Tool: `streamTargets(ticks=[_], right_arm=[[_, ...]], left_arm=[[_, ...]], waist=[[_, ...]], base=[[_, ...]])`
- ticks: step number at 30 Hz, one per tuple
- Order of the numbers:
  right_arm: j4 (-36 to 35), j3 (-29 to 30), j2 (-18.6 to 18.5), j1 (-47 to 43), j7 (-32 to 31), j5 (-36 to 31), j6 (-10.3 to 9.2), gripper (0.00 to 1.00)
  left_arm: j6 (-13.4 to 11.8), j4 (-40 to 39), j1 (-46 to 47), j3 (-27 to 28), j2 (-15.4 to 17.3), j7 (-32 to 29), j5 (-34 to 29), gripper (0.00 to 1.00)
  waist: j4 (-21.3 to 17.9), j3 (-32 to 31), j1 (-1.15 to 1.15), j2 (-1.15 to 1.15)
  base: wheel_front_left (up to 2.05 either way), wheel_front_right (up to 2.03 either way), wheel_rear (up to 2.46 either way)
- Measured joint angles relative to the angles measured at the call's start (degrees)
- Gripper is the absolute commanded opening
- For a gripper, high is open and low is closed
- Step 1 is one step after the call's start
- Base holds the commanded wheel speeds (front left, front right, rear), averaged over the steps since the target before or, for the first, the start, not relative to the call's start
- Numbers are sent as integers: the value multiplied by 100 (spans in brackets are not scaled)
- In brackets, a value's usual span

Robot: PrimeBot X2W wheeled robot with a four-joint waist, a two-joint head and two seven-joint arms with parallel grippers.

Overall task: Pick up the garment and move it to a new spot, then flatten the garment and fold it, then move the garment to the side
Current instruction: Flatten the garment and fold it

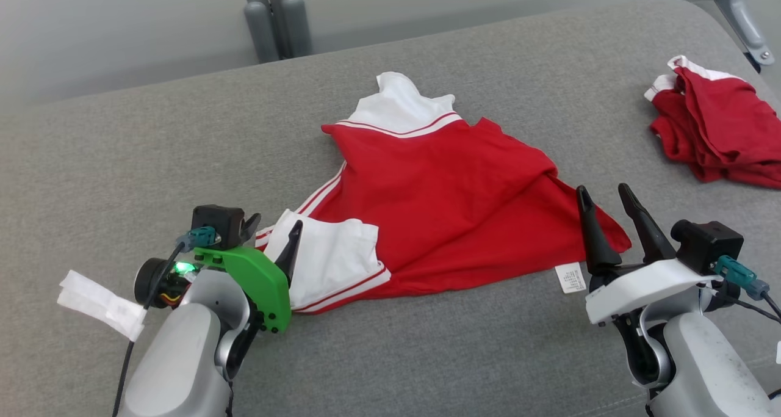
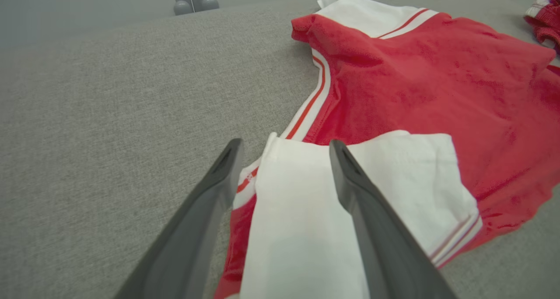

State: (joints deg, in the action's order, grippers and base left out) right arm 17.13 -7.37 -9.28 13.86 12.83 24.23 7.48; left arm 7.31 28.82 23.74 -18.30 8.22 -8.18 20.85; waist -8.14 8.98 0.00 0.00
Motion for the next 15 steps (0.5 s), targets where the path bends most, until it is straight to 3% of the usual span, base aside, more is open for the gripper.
streamTargets(ticks=[12, 14, 15], right_arm=[[74, -44, 26, 87, 73, 27, 0, 100], [89, -44, 30, 96, 86, 27, 0, 100], [100, -42, 32, 104, 89, 27, 0, 100]], left_arm=[[8, 1394, 781, -213, 148, 142, 196, 100], [8, 1506, 875, -216, 158, 180, 246, 84], [8, 1562, 916, -226, 156, 221, 278, 69]], waist=[[-474, 316, 0, 0], [-493, 341, 0, 0], [-496, 353, 0, 0]], base=[[0, 0, 0], [0, 0, 0], [0, 0, 0]])
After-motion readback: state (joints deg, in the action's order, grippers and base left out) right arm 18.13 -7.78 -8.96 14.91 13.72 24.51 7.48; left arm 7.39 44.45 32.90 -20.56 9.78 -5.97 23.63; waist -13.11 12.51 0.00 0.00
